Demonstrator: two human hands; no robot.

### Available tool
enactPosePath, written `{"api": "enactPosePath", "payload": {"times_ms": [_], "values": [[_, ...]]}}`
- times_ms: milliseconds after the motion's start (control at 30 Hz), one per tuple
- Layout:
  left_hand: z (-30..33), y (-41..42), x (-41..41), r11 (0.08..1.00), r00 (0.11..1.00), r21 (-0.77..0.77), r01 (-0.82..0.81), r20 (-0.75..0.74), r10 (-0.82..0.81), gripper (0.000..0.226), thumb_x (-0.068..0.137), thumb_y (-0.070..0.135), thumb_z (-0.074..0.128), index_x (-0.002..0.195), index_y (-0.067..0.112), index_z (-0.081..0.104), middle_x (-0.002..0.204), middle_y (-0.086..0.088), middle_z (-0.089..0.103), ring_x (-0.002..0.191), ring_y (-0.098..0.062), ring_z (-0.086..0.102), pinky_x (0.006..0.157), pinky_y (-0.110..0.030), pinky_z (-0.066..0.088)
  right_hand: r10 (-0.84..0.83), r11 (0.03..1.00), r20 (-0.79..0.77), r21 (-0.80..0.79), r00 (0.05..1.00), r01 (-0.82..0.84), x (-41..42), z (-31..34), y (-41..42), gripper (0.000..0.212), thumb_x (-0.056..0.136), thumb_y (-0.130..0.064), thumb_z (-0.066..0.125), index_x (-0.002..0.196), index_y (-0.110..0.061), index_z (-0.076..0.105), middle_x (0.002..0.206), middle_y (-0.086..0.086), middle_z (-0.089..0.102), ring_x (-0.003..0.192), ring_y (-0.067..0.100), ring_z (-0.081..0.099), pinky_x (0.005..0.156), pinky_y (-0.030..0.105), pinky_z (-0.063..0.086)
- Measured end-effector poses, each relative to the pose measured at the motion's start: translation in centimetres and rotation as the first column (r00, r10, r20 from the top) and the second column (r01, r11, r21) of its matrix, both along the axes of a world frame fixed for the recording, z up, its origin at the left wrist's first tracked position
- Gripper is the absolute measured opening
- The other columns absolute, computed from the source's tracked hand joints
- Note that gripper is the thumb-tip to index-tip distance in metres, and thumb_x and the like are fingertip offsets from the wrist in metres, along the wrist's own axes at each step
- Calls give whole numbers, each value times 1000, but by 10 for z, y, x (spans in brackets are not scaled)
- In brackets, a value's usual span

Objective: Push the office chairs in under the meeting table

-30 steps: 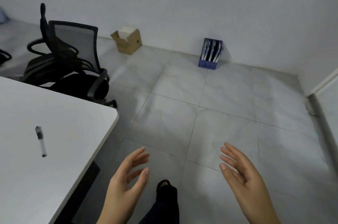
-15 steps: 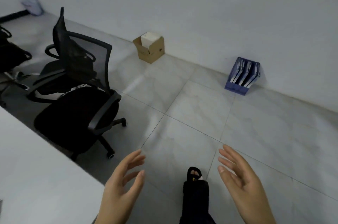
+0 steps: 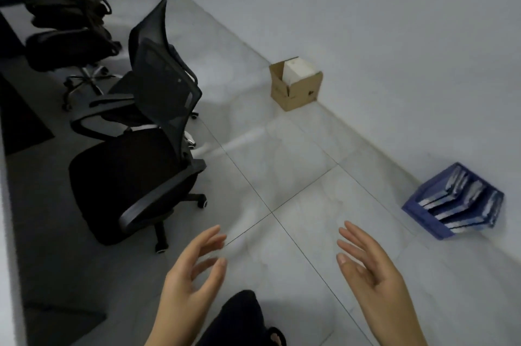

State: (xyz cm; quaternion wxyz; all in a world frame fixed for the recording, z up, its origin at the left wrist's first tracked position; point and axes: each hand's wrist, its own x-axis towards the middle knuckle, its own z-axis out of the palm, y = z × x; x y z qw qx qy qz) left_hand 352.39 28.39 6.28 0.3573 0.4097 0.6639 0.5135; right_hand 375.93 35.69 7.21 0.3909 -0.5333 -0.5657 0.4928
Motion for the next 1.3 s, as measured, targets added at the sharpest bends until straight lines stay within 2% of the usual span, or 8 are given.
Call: {"api": "enactPosePath", "payload": {"times_ms": [233, 367, 467, 600, 700, 1067, 1200, 1300], "values": [[-14, 148, -22, 995, 994, -5, -97, -55, 96, 64, 84, 2, 61, 107, 61, 50, 109, 25, 61, 102, 6, 58, 78, -2, 45, 104, 995, 9, 12, 995, -104, -32, -14, 173, 42, 73, -28, 61, 111, -45, 57, 117, -29, 59, 105, -4, 58, 83, 5, 44], [-1, 245, -45, 994, 987, 23, -110, -112, 111, 60, 84, 2, 62, 110, 54, 50, 110, 24, 62, 103, 6, 58, 79, -2, 44, 125, 991, -2, 44, 992, -124, -58, -3, 270, 45, 69, -32, 60, 113, -43, 57, 117, -28, 59, 105, -4, 58, 85, 7, 45], [3, 301, -61, 990, 987, 25, -138, -82, 140, 48, 79, 27, 65, 112, 58, 49, 109, 24, 63, 105, 4, 59, 81, -5, 46, 175, 984, -5, 31, 985, -175, -78, 0, 331, 45, 71, -30, 61, 115, -41, 57, 118, -29, 58, 106, -4, 58, 87, 8, 45], [-4, 364, -84, 968, 965, 2, -249, -83, 249, 65, 84, 1, 61, 110, 60, 50, 112, 21, 63, 105, 1, 60, 82, -7, 47, 270, 963, -2, 13, 963, -270, -107, -1, 419, 45, 79, -11, 64, 117, -33, 55, 119, -29, 56, 107, -3, 58, 90, 13, 45], [-13, 413, -101, 925, 923, 2, -380, -71, 379, 69, 84, -2, 59, 106, 62, 52, 110, 19, 64, 105, -1, 60, 85, -17, 51, 365, 931, 9, 4, 931, -365, -141, -3, 496, 45, 74, -24, 62, 118, -32, 55, 119, -30, 56, 107, -4, 57, 95, 20, 44], [-5, 550, -121, 551, 551, 39, -833, -12, 834, 43, 66, 46, 56, 107, 59, 54, 109, 22, 65, 103, 1, 61, 81, -7, 48, 825, 565, 15, -63, 565, -823, -292, 1, 713, 41, 72, -31, 61, 110, -43, 54, 112, -32, 60, 104, -7, 58, 89, 24, 44], [-3, 563, -143, 351, 350, 47, -935, -15, 936, 43, 65, 45, 56, 106, 55, 56, 105, 22, 67, 101, 1, 62, 79, -7, 48, 926, 377, 22, -76, 376, -923, -365, -4, 733, 45, 81, -9, 63, 108, -45, 57, 109, -25, 65, 102, -5, 59, 89, 26, 49], [-8, 564, -168, 222, 221, 38, -974, -28, 975, 41, 73, 33, 64, 107, 54, 55, 106, 21, 66, 102, 2, 61, 80, -7, 48, 971, 238, 20, -89, 237, -967, -424, -7, 734, 45, 82, -11, 63, 107, -47, 58, 110, -21, 65, 104, -4, 58, 90, 26, 48]]}}
